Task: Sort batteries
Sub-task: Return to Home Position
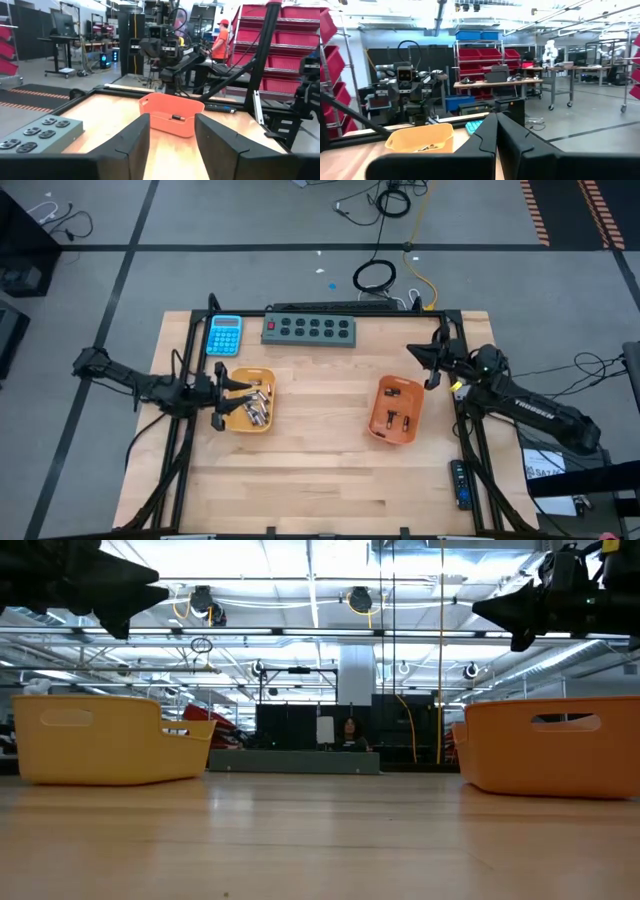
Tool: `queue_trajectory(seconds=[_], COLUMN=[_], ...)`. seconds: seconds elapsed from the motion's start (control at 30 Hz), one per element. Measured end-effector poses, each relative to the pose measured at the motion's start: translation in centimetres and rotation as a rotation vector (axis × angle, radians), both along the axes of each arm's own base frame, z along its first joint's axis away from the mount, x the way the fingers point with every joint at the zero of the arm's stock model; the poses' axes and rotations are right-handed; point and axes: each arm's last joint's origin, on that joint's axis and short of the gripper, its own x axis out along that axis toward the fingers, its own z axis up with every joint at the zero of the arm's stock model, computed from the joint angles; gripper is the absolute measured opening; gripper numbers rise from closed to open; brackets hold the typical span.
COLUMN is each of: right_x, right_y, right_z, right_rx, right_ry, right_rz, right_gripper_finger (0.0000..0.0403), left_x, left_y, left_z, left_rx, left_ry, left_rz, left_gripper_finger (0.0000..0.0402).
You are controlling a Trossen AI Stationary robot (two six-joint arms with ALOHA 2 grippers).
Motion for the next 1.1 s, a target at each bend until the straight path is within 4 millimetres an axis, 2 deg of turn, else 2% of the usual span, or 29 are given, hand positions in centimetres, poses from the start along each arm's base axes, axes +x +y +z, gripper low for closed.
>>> queue_trajectory(seconds=[0.2,0.3,0.37,0.53,0.8,1.1], right_x=[-1.1,-1.6,-1.8,-2.1,-2.5,-2.4], right_y=[-0.4,-0.4,-0.4,-0.5,-1.5,-1.6], right_z=[-0.5,-1.7,-1.7,-1.5,-2.2,-3.0], right_rx=[-0.019,-0.037,-0.034,-0.061,0.069,0.117], right_ry=[-0.014,-0.083,-0.087,-0.102,-0.108,-0.028], right_rz=[-0.043,-0.052,-0.061,-0.115,-0.422,-0.432], right_gripper_finger=[0.0,0.0,0.0,0.0,0.0,0.0], left_x=[-0.1,-0.1,-0.1,-0.1,-0.1,-0.1], left_y=[0.6,0.8,0.8,0.9,1.1,1.1], left_z=[0.1,-1.0,-2.0,-2.1,-2.4,-2.7], left_rx=[-0.009,-0.037,-0.062,-0.082,-0.134,-0.129], left_ry=[-0.013,-0.03,-0.058,-0.048,-0.028,0.0], left_rz=[-0.003,0.007,-0.01,-0.008,0.089,0.078], left_gripper_finger=[0.0121,0.0103,0.0094,0.0075,0.0068,0.0068])
